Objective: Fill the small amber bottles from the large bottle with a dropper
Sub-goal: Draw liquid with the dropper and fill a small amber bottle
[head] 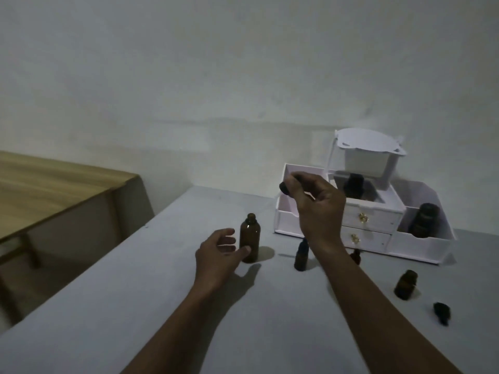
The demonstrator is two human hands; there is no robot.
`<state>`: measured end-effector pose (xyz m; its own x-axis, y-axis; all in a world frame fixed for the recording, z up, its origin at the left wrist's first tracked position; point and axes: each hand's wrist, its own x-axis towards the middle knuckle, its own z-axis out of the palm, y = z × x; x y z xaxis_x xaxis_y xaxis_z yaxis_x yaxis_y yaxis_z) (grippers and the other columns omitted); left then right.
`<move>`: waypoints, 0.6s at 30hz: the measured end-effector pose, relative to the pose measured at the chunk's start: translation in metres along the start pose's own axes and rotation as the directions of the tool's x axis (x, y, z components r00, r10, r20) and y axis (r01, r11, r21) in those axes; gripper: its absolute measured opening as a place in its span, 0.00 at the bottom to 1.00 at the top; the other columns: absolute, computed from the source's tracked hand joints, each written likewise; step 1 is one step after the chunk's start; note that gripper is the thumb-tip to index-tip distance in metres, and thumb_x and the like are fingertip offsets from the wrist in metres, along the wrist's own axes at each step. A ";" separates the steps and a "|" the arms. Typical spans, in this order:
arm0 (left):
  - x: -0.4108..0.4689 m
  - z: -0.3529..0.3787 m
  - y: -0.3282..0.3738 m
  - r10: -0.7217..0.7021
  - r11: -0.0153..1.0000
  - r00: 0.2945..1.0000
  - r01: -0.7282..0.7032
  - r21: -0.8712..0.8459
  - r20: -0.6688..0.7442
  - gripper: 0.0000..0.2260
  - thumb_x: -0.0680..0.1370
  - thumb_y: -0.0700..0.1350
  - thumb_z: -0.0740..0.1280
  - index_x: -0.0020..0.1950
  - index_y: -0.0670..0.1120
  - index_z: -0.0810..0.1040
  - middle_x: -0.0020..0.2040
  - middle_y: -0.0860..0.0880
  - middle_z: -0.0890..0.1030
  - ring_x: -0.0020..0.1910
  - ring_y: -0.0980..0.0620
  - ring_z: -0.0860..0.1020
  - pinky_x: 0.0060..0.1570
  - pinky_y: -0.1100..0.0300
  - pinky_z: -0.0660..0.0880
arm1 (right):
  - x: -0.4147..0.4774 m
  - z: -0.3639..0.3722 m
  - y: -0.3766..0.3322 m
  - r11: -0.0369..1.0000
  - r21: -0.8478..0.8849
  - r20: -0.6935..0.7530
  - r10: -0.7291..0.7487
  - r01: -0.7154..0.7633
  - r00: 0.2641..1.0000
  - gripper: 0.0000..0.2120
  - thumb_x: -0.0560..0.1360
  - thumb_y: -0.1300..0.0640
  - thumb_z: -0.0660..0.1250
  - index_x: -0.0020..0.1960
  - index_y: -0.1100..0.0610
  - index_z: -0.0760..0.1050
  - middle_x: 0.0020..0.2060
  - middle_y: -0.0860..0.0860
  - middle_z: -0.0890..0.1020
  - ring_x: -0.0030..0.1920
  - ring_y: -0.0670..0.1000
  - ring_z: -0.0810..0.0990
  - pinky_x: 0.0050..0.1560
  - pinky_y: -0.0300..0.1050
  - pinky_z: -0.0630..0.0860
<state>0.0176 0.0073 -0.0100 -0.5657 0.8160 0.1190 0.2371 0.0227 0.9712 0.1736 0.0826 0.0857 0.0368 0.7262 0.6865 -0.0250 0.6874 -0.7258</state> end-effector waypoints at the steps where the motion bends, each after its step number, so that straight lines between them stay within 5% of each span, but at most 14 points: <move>1: 0.003 0.002 0.000 0.006 1.000 1.000 -0.006 -0.009 0.006 0.24 0.69 0.43 0.81 0.63 0.50 0.79 0.54 0.51 0.81 0.48 0.57 0.80 0.41 0.68 0.74 | 0.000 0.005 0.001 1.000 -0.014 0.003 -0.008 0.008 1.000 0.08 0.75 0.57 0.73 0.53 0.58 0.83 0.43 0.47 0.86 0.44 0.40 0.84 0.45 0.31 0.79; 9: 0.012 0.014 0.002 -0.024 0.996 0.997 0.030 -0.081 0.068 0.30 0.66 0.42 0.83 0.66 0.50 0.78 0.61 0.49 0.82 0.57 0.49 0.81 0.62 0.47 0.78 | 0.002 0.024 0.008 0.997 -0.070 0.054 -0.038 0.042 0.998 0.05 0.75 0.57 0.73 0.51 0.53 0.82 0.40 0.37 0.82 0.41 0.31 0.81 0.41 0.24 0.74; 16: 0.012 0.015 0.003 -0.042 0.997 0.993 0.048 -0.056 0.107 0.24 0.70 0.41 0.80 0.64 0.49 0.79 0.58 0.52 0.82 0.50 0.56 0.79 0.56 0.57 0.76 | 0.003 0.038 0.015 0.998 -0.064 0.145 0.033 -0.023 0.989 0.07 0.75 0.53 0.73 0.53 0.52 0.83 0.39 0.39 0.84 0.42 0.41 0.85 0.44 0.32 0.79; 18: 0.013 0.014 0.004 -0.039 0.998 0.993 0.044 -0.039 0.112 0.24 0.71 0.43 0.80 0.65 0.49 0.78 0.60 0.51 0.82 0.52 0.54 0.79 0.60 0.53 0.76 | -0.002 0.042 0.021 0.996 -0.087 0.171 0.048 -0.033 0.984 0.08 0.75 0.53 0.73 0.54 0.53 0.83 0.39 0.40 0.84 0.42 0.40 0.85 0.43 0.29 0.78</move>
<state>0.0224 0.0264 -0.0073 -0.4826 0.8740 0.0571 0.1816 0.0360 0.9827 0.1308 0.0960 0.0705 -0.1356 0.7493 0.6482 0.0611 0.6594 -0.7493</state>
